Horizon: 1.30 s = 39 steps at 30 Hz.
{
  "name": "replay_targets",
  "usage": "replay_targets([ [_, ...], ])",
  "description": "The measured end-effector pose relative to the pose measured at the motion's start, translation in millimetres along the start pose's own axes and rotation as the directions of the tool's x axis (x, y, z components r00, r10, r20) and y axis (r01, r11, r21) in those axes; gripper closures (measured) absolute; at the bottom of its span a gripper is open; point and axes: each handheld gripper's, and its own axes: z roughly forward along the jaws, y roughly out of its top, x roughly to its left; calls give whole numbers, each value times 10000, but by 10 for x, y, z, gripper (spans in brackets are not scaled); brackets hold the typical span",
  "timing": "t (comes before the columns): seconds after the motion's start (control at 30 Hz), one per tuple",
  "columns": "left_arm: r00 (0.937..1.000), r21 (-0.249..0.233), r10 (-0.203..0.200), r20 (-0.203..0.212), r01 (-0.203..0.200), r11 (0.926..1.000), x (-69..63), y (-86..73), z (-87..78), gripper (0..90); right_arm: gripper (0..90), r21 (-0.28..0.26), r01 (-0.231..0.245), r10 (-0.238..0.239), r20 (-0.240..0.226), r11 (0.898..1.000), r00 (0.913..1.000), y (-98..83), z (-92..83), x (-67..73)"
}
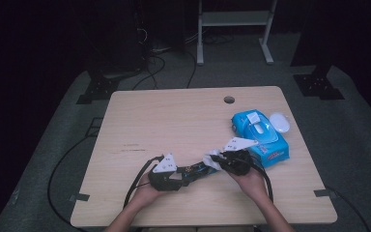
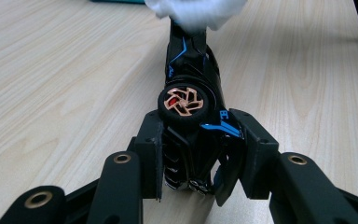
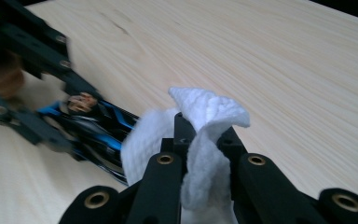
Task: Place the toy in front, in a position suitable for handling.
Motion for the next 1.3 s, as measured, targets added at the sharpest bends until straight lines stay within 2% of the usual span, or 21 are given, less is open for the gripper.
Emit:
replay_targets([
  [0.1, 10000, 7, 74, 15, -74, 10000, -16, 15, 23, 584, 826, -154, 132, -143, -723, 9998, 9973, 83, 76, 163],
  [0.23, 9999, 1, 108, 102, -108, 9999, -40, 24, 40, 584, 826, -96, 435, -445, -1797, 9990, 9827, 150, 264, 456],
  [0.3, 9999, -8, 57, 160, -57, 10000, -30, 13, 27, 584, 826, -61, 954, -950, -1706, 9954, 9808, 160, 311, 579],
  [0.33, 9998, -11, 94, 159, -94, 10000, -31, 10, 22, 584, 827, -30, 1114, -1104, -1665, 9938, 9798, 171, 304, 576],
  [0.37, 9998, -4, 126, 142, -126, 9999, -34, 13, 22, 584, 827, 37, 1003, -985, -1533, 9950, 9833, 178, 279, 531],
  [0.43, 9998, 0, 160, 141, -160, 9999, -31, 14, 23, 584, 827, 107, 1008, -996, -860, 9948, 9913, 155, 218, 417],
  [0.53, 9997, 9, 173, 147, -173, 9998, -25, 20, 33, 584, 828, 119, 371, -365, -461, 9992, 9983, 93, 150, 241],
  [0.6, 9998, -5, 153, 135, -153, 9999, -29, 29, 48, 584, 828, 13, 153, -152, -628, 9999, 9979, 90, 159, 255],
  [0.63, 9998, 4, 110, 145, -110, 9999, -34, 31, 52, 584, 828, -33, 235, -237, -839, 9997, 9962, 100, 182, 307],
  [0.7, 9998, 1, 93, 153, -93, 10000, -31, 30, 50, 584, 827, -120, 585, -596, -1335, 9982, 9893, 131, 254, 449],
  [0.77, 9998, -35, 50, 173, -50, 10000, -24, 16, 36, 584, 827, -68, 1024, -1024, -1334, 9947, 9858, 161, 295, 544],
  [0.83, 9998, -17, 121, 138, -121, 9999, -25, 15, 28, 584, 827, 1, 891, -883, -1327, 9960, 9872, 169, 277, 484],
  [0.93, 9996, 31, 213, 164, -213, 9998, -4, 16, 18, 585, 827, 112, 584, -577, -515, 9982, 9970, 101, 172, 247],
  [1.03, 9996, 27, 200, 187, -201, 9998, 8, 15, 17, 585, 827, 46, -72, 73, -139, 10000, 9999, 28, 55, 45],
  [1.07, 9996, 26, 191, 193, -191, 9998, 12, 14, 16, 585, 827, 62, -116, 116, -14, 9999, 9999, 16, 26, 0],
  [1.17, 9997, 57, 204, 155, -205, 9998, 26, 10, 3, 585, 828, 58, -228, 227, 230, 9997, 9995, -8, -16, -63],
  [1.23, 9997, 54, 163, 180, -164, 9999, 33, 10, 3, 585, 828, 20, -199, 199, 191, 9998, 9996, -7, -2, -36],
  [1.3, 9998, 49, 160, 133, -161, 9999, 39, 11, 4, 585, 827, 3, -149, 149, -100, 9999, 9998, 11, 27, 32],
])
